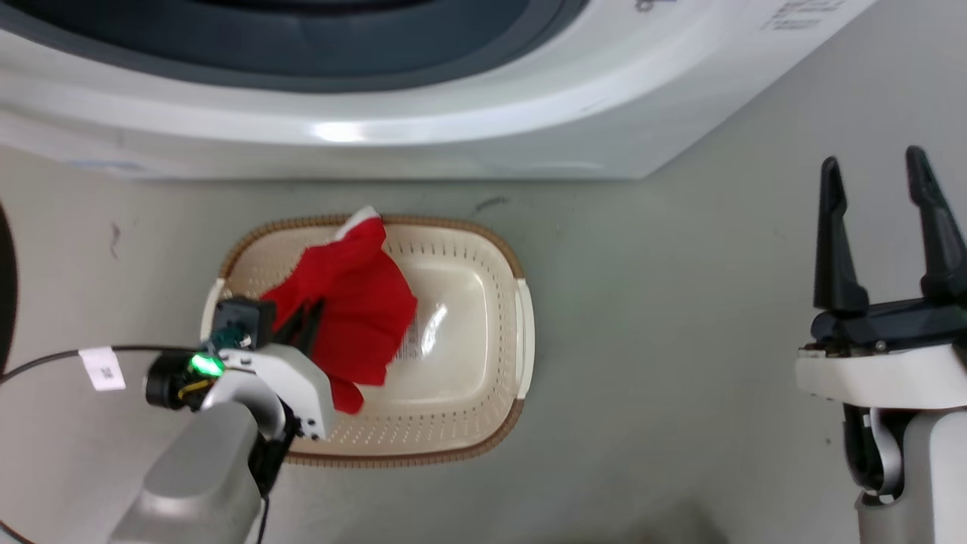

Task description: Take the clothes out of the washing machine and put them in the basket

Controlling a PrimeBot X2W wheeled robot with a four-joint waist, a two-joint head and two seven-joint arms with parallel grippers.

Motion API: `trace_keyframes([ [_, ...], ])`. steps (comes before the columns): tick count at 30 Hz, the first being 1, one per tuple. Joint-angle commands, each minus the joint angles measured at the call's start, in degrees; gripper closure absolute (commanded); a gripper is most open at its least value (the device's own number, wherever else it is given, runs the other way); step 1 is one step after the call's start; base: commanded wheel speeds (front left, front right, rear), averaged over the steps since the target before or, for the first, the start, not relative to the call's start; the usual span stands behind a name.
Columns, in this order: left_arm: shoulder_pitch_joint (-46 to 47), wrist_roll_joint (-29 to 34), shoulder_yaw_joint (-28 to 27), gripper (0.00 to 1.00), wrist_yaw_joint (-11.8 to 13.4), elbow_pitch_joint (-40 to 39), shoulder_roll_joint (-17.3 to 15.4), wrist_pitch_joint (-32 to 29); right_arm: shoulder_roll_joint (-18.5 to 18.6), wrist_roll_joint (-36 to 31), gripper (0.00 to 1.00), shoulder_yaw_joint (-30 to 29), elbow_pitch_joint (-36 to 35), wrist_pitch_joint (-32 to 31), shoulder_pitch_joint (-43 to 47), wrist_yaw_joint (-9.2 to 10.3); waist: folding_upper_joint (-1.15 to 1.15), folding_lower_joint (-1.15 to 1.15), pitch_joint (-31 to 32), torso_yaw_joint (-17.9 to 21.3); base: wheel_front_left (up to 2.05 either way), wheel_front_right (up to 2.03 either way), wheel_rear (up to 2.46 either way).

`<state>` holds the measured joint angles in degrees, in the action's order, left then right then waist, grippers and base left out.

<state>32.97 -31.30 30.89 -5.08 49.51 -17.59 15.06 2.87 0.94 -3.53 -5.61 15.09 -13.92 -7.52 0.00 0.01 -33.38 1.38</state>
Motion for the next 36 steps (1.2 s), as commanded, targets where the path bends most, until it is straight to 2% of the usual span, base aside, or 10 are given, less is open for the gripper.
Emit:
trace_keyframes([
  [1, 3.1, 0.5, -0.5, 1.00, -0.4, 2.7, 0.2, 0.2, 0.0, -0.5, 0.00, -0.4, -1.0, 0.1, -1.4, 0.05, 0.00, -0.01, -6.7, 0.0, 0.00, 0.00, 0.00],
  [13, 14.1, 1.4, -3.4, 1.00, -1.6, 13.8, 3.5, 0.2, 0.0, -0.7, 0.00, -3.0, -3.4, 0.1, -3.6, 0.05, 0.00, -0.01, -17.0, -0.2, 0.00, 0.00, 0.00],
  [24, 15.9, 1.4, -4.5, 1.00, -2.0, 18.2, 6.8, 0.2, 0.0, -1.2, 0.00, -3.6, -3.6, 0.1, -3.7, 0.05, 0.00, -0.01, -19.1, -0.5, 0.00, 0.00, 0.00],
  [25, 15.7, 0.5, -5.2, 0.59, -2.1, 19.2, 7.6, 0.2, 0.0, -1.2, 0.00, -3.5, -3.2, 0.1, -3.8, 0.05, 0.00, -0.01, -18.6, -0.6, 0.00, 0.00, 0.00],
  [26, 15.6, 0.3, -5.5, 0.00, -2.2, 19.4, 7.8, 0.2, 0.0, -1.2, 0.00, -3.5, -3.1, 0.1, -3.9, 0.05, 0.00, -0.01, -18.3, -0.6, 0.00, 0.00, 0.00],
  [36, 11.4, 1.2, -6.6, 0.00, -2.3, 15.3, 6.1, 0.2, 0.0, -0.5, 0.00, -2.6, -0.4, 0.1, -4.4, 0.05, 0.00, -0.01, -11.1, -0.4, 0.00, 0.00, 0.00],
])
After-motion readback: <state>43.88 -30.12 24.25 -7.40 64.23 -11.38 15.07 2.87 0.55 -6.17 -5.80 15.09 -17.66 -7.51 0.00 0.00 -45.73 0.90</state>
